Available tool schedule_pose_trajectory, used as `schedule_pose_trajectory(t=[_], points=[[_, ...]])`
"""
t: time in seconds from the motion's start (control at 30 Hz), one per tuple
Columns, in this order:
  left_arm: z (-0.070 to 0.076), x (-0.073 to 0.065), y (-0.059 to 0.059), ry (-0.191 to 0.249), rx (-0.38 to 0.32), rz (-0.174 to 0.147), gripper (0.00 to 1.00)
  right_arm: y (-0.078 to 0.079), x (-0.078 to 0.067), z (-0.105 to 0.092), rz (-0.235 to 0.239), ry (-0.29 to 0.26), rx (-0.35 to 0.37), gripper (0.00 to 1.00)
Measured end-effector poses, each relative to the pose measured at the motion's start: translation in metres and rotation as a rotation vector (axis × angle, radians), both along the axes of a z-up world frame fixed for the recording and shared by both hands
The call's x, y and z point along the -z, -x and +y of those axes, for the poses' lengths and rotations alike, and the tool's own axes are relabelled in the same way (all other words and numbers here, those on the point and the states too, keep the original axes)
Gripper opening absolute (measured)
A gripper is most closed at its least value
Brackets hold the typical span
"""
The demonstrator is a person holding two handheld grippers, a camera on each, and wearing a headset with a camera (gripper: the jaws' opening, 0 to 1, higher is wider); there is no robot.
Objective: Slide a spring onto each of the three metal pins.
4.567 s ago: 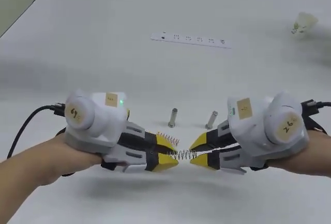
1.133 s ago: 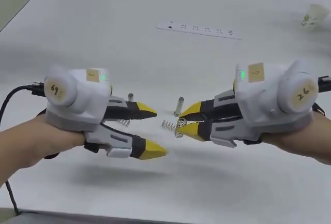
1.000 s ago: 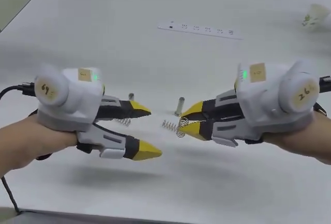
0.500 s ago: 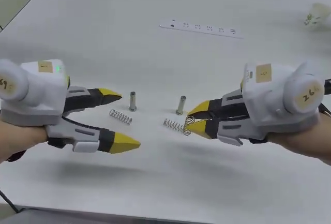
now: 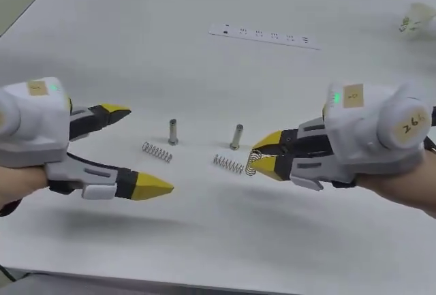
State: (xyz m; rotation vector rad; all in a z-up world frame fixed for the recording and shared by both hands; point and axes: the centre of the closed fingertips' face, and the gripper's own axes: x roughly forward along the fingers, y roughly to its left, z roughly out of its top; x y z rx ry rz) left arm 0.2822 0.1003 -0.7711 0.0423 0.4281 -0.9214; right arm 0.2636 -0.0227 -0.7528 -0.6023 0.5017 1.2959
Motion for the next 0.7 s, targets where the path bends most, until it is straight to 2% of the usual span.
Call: schedule_pose_trajectory(t=[0.4, 0.7], points=[[0.006, -0.002, -0.004, 0.008, -0.033, -0.007, 0.98, -0.007, 0.005, -0.017, 0.007, 0.003, 0.061, 0.08], [0.007, -0.001, -0.004, 0.009, -0.037, 0.003, 0.98, -0.018, 0.010, -0.034, 0.009, 0.007, 0.115, 0.08]])
